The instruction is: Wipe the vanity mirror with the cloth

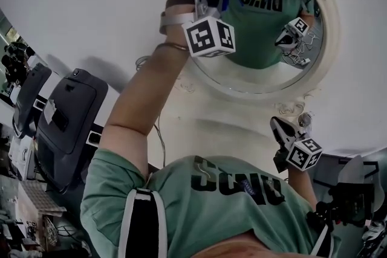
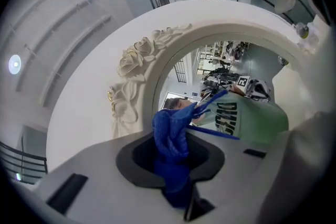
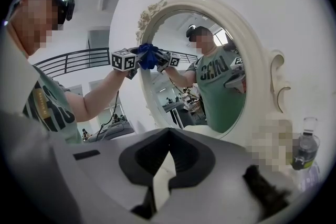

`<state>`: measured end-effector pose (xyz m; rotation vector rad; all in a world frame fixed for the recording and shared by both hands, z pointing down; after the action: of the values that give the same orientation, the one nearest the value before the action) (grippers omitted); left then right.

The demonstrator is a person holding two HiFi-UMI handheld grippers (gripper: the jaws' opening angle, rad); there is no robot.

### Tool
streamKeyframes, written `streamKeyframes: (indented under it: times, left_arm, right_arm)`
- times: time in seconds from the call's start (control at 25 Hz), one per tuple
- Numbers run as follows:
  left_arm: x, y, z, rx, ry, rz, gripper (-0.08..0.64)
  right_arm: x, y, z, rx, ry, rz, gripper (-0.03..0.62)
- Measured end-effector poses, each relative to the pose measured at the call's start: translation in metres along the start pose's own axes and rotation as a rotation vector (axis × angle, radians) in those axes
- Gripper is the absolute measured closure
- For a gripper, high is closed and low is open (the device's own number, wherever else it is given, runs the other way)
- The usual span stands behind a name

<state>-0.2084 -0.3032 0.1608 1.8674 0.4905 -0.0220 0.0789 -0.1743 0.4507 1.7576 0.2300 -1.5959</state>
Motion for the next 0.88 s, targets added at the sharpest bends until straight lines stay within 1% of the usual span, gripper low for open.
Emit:
streamKeyframes:
  times: [0.12, 0.2, 0.28, 0.36, 0.44, 0.56, 0.64, 0.72, 0.88]
  left_arm:
    - [-0.001, -0.002, -0.002, 0.007, 0.03, -0.004, 0.479]
    - [-0.004, 0.006, -0.006, 0.005, 0.037, 0.008, 0.48]
    - [-0.009, 0.027, -0.016, -0.007, 0.043, 0.028, 0.482]
    - [-0.016, 0.063, -0.032, -0.042, 0.05, 0.051, 0.485]
    - [-0.026, 0.111, -0.054, -0.11, 0.056, 0.091, 0.486]
    - [-0.043, 0.197, -0.09, -0.255, 0.066, 0.184, 0.486]
    - [-0.053, 0.247, -0.111, -0.342, 0.081, 0.237, 0.485]
    - [-0.059, 0.284, -0.125, -0.426, 0.086, 0.26, 0.48]
    - [-0.069, 0.344, -0.149, -0.618, 0.068, 0.275, 0.479]
  right_arm:
    - [0.001, -0.001, 0.001, 0.002, -0.006, 0.0, 0.584]
    - [0.0, -0.003, 0.002, 0.004, -0.013, 0.002, 0.584]
    - [-0.001, -0.004, 0.004, 0.005, -0.021, 0.006, 0.584]
    - [-0.003, -0.005, 0.005, 0.005, -0.031, 0.01, 0.584]
    - [-0.004, -0.005, 0.004, 0.003, -0.038, 0.014, 0.584]
    - [-0.004, -0.005, 0.002, -0.004, -0.049, 0.015, 0.584]
    - [-0.005, -0.005, 0.001, -0.007, -0.061, 0.014, 0.584]
    - [-0.004, -0.005, 0.002, -0.009, -0.074, 0.014, 0.584]
    - [-0.009, -0.008, 0.004, -0.007, -0.086, 0.016, 0.584]
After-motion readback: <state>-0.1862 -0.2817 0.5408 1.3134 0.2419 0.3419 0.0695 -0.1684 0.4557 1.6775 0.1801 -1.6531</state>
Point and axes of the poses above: the fingertips, and each gripper's own axes: z forward along the fingers, y to its right, x out of its top, the point moved 9 cm from there along -z, backward along the fingers, and after that the axes turned 9 degrees about y, right-handed, at the moved point
